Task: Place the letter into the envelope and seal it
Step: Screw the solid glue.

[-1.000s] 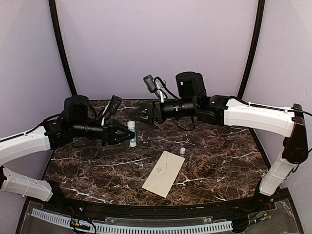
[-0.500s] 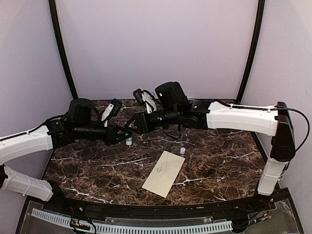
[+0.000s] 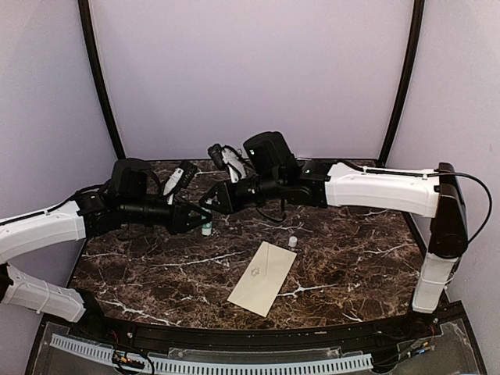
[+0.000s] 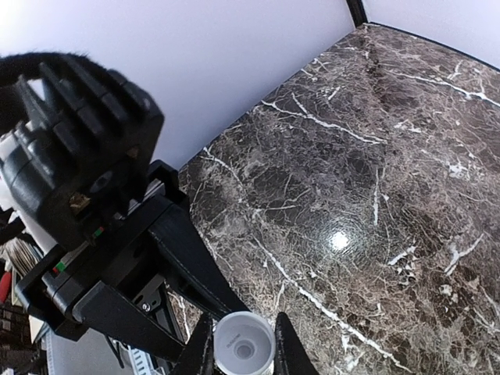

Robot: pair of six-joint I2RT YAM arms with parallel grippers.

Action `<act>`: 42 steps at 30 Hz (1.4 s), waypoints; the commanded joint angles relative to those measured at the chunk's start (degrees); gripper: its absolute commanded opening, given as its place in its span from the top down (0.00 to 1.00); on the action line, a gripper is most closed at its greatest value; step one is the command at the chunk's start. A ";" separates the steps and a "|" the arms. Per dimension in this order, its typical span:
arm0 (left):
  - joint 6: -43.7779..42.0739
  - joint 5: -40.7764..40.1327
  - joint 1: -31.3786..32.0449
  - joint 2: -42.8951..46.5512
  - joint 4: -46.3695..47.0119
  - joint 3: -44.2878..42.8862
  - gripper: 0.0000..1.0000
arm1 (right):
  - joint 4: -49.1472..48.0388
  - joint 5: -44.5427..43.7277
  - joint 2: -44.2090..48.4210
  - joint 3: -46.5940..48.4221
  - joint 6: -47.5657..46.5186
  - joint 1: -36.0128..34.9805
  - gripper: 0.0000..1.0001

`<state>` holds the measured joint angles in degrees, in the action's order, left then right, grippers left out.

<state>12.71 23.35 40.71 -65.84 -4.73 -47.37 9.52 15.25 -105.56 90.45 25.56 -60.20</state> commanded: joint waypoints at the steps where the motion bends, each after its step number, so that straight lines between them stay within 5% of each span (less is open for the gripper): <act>1: 0.31 8.09 0.24 1.60 3.04 1.36 1.00 | -5.99 8.15 2.01 -1.82 -2.13 -0.18 0.91; 5: 0.92 19.35 0.25 3.75 8.02 3.28 1.00 | -9.23 21.53 4.66 -4.77 -5.83 0.04 0.88; 8: 1.24 23.04 0.25 4.65 9.14 3.89 1.00 | -6.66 22.81 5.21 -4.18 -7.55 0.06 0.70; 11: 1.27 21.77 0.20 4.76 9.55 4.02 1.00 | -5.87 17.36 6.79 -5.19 -7.85 0.01 0.45; 18: 1.72 7.39 0.23 5.11 12.22 5.72 1.00 | -11.31 -4.48 16.65 -15.94 -3.64 2.19 0.27; 29: -4.76 1.06 5.31 -2.56 11.99 2.78 1.00 | 0.08 -2.94 14.57 -12.58 -1.16 3.40 0.30; 42: -4.70 1.39 6.40 -7.60 12.19 0.55 1.00 | -3.18 1.66 10.99 -14.64 3.68 1.01 0.38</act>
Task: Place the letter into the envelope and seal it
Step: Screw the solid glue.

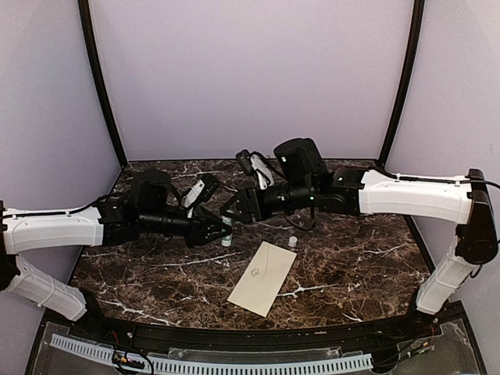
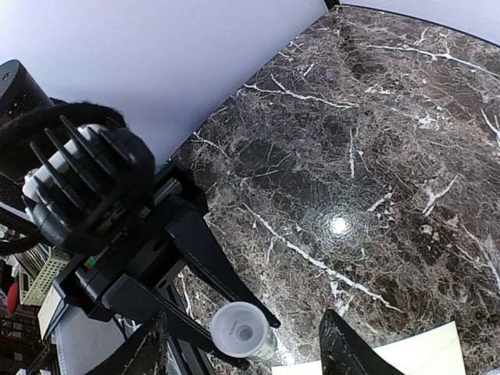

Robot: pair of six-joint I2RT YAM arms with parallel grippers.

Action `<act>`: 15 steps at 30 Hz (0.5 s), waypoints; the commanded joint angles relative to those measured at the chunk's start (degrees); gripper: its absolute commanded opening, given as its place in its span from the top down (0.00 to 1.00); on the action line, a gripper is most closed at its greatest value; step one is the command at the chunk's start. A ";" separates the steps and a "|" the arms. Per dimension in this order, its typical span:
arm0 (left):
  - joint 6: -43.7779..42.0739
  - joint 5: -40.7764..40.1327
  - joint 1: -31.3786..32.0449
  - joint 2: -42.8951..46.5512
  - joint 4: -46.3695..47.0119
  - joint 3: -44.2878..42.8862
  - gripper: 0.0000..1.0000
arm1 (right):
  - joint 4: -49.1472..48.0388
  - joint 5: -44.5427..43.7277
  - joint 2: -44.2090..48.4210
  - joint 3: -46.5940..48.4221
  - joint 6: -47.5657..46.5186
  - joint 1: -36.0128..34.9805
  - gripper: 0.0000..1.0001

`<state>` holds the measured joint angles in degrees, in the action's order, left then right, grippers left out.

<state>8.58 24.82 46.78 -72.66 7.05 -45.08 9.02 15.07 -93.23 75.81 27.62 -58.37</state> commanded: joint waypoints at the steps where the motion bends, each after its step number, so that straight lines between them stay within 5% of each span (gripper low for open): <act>1: -0.40 0.03 0.32 -0.84 0.41 -1.61 1.00 | -2.64 1.90 -1.71 0.23 1.65 -1.00 0.39; 15: 0.27 -1.75 0.28 -0.13 1.11 -1.30 1.00 | 0.78 1.69 -6.22 3.81 1.64 -2.51 0.64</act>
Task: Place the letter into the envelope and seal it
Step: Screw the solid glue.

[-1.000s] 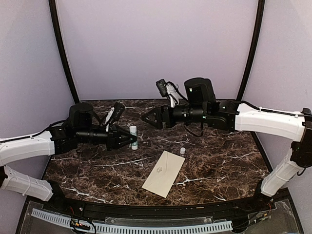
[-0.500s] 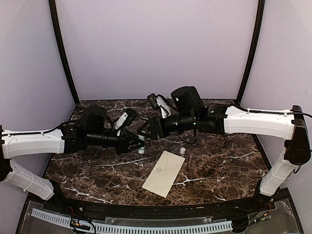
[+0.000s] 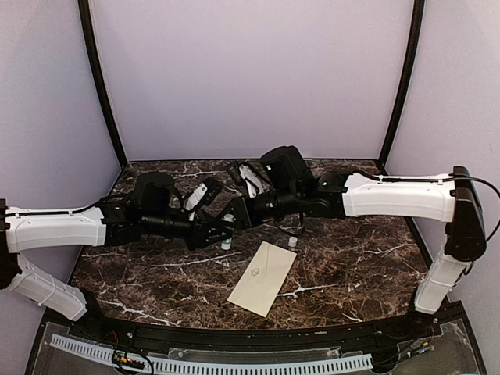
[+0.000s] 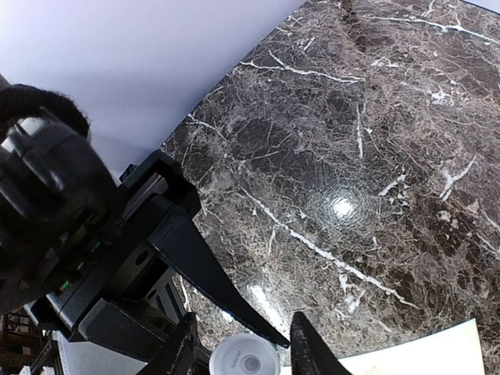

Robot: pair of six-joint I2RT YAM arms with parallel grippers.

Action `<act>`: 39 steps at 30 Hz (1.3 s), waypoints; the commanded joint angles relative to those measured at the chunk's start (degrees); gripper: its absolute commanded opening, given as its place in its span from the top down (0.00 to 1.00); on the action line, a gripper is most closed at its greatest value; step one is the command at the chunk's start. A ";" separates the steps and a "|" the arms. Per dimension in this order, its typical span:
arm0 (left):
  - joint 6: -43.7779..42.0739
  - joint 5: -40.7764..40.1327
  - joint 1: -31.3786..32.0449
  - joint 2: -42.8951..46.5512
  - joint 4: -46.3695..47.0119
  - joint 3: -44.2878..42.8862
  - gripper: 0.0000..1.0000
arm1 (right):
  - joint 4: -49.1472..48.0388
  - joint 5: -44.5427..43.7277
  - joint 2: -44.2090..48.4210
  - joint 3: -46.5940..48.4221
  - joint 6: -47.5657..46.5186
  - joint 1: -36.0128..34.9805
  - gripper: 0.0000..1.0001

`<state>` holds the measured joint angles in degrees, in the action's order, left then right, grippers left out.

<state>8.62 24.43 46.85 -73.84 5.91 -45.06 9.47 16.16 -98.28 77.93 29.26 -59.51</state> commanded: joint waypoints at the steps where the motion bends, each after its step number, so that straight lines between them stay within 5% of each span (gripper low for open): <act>1: 0.20 -2.13 0.20 1.10 2.21 -1.34 1.00 | 0.36 0.57 -1.24 1.72 0.08 -1.48 0.66; 14: 2.21 -3.75 0.20 2.05 3.93 -0.46 0.99 | 0.56 -2.58 -0.35 0.26 0.79 -1.45 0.80; 16: 2.54 -3.21 0.20 2.04 3.89 -0.58 0.91 | 0.42 -4.18 0.36 0.05 1.04 -1.45 0.84; 21: 3.58 -4.87 0.17 3.17 2.43 -0.94 0.41 | 3.29 -12.46 2.60 0.23 0.23 -0.99 0.86; 23: 3.60 -5.39 0.15 4.50 1.77 -0.79 0.32 | 4.33 -14.97 3.68 -0.36 0.03 -0.22 0.87; 31: 4.52 -5.88 -2.69 10.90 -6.92 -1.88 0.21 | 4.57 -30.93 8.54 -7.83 -0.51 2.73 0.87; 39: 1.62 -8.28 -23.92 13.30 -18.87 -5.04 0.17 | -5.26 -39.39 11.64 -20.52 -1.50 7.29 0.85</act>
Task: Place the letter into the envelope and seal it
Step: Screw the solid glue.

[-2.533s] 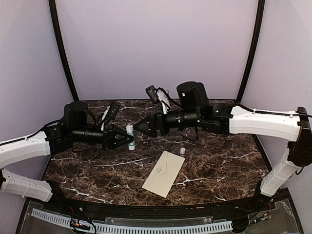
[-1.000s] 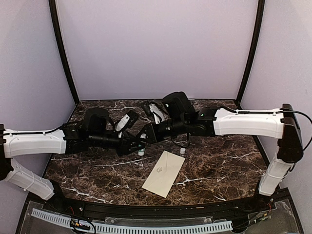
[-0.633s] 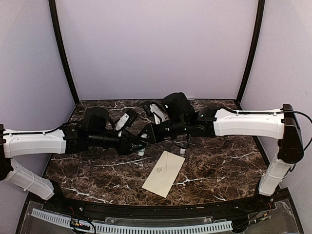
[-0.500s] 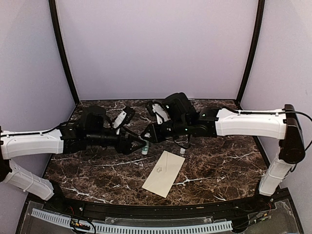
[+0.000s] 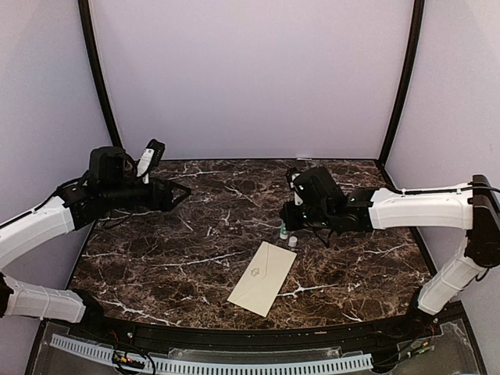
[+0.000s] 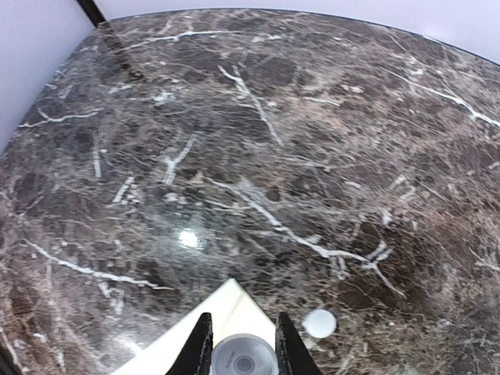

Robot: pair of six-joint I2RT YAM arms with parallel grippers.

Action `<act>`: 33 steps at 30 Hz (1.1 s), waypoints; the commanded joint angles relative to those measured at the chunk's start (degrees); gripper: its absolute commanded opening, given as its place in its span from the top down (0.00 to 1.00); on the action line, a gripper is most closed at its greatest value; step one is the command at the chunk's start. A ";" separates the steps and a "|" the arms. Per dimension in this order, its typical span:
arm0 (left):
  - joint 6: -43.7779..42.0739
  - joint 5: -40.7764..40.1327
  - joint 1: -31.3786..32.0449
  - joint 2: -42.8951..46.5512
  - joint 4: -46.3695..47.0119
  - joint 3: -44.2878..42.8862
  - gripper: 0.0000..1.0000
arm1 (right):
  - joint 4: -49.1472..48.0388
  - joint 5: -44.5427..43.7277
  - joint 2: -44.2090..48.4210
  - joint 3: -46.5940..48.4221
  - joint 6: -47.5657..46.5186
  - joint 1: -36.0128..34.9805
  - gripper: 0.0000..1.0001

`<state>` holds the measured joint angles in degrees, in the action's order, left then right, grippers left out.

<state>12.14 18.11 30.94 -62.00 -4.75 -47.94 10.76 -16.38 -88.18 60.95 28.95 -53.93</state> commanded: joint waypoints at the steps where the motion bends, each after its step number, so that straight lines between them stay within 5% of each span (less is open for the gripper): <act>1: -2.05 -1.91 -9.37 1.73 -8.83 -2.15 0.17 | -7.40 -7.12 1.55 -4.22 -1.35 2.21 0.85; 8: -2.98 -0.61 -15.92 2.88 -8.45 -0.61 0.17 | -10.56 -8.40 -0.27 -6.34 -2.54 3.89 0.85; 24: -2.41 4.63 -16.28 1.78 -5.42 0.85 0.18 | -9.44 -8.50 -2.89 -7.24 -0.59 4.16 0.87; 29: 4.91 7.86 -8.70 -1.94 3.68 3.88 0.18 | -8.36 -8.65 -0.97 -7.09 -0.25 4.72 0.87; 33: 12.56 11.42 -1.45 -7.34 20.16 5.71 0.19 | -9.73 -3.75 2.16 -8.73 0.37 5.70 0.87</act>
<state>16.34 23.94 25.02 -65.60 -1.32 -44.53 3.03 -23.42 -90.30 53.76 28.18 -49.60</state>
